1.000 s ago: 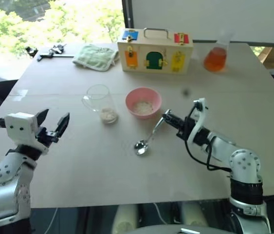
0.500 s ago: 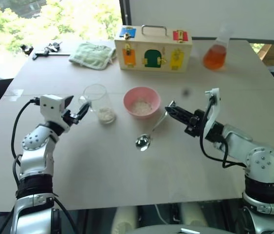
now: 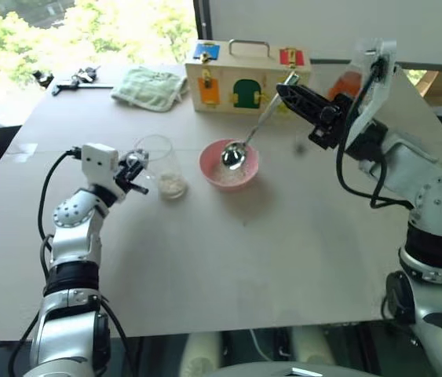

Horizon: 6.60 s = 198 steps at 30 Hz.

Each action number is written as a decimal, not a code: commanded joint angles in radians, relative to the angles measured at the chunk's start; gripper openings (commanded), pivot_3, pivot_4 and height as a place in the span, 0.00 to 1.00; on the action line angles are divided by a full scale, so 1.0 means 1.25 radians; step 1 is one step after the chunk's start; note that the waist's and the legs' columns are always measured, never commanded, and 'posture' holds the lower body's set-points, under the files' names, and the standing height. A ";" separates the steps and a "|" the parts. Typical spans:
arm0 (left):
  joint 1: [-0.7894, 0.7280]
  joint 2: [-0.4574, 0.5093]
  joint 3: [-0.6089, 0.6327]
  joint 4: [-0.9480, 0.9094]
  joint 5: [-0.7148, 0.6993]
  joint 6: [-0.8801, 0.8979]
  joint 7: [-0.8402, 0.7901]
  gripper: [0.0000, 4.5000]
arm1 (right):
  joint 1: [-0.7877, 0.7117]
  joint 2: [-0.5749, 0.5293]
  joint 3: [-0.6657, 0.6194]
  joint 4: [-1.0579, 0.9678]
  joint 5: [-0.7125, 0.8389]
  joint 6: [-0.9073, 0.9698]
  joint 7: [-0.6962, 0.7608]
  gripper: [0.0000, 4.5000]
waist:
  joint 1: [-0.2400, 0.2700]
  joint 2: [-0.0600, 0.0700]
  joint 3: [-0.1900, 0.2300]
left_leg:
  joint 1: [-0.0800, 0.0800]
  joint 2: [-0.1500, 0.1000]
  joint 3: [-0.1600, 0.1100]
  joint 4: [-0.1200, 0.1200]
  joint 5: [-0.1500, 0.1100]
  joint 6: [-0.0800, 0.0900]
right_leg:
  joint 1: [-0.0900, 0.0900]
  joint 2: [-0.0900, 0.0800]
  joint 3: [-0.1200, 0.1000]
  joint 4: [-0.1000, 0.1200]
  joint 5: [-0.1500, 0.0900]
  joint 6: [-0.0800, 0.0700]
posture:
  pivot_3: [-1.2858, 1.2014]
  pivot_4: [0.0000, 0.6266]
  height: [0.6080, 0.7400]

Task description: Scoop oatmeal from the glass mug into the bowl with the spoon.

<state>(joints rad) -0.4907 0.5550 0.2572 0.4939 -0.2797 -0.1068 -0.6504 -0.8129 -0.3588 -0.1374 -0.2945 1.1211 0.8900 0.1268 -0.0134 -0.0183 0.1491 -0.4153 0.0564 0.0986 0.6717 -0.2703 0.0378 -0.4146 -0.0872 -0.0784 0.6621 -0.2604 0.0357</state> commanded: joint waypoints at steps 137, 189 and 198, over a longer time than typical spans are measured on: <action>-0.057 0.096 -0.081 -0.115 0.065 0.219 -0.055 0.01 | -0.221 0.321 -0.259 0.385 -0.059 0.083 -0.153 0.00 | -0.022 0.001 0.001 | -0.001 0.000 0.001 0.002 0.001 -0.002 | 0.000 0.000 0.000 0.002 0.000 0.000 | 0.52 0.24 1.00; 0.036 0.058 0.000 -0.198 -0.013 0.258 0.012 0.01 | -0.196 0.415 -0.099 0.354 -0.163 -0.036 -0.003 0.00 | -0.021 0.001 0.001 | 0.000 0.000 0.002 0.000 0.002 -0.003 | 0.000 0.000 0.000 0.001 0.000 0.000 | 0.52 0.24 1.00; 0.063 0.041 0.006 -0.229 -0.022 0.265 0.021 0.01 | -0.143 0.374 0.078 0.381 -0.325 -0.117 0.103 0.00 | -0.021 0.001 0.001 | 0.000 0.000 0.001 0.000 0.002 -0.003 | 0.000 0.000 0.000 0.002 0.000 0.000 | 0.52 0.24 1.00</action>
<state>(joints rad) -0.4214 0.6045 0.2532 0.2462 -0.2981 0.2334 -0.6274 -0.9799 0.1211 -0.0440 0.1994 0.7428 0.7850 0.2326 -0.0395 -0.0168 0.1502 -0.4157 0.0562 0.0996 0.6722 -0.2683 0.0344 -0.4149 -0.0871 -0.0789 0.6640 -0.2603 0.0356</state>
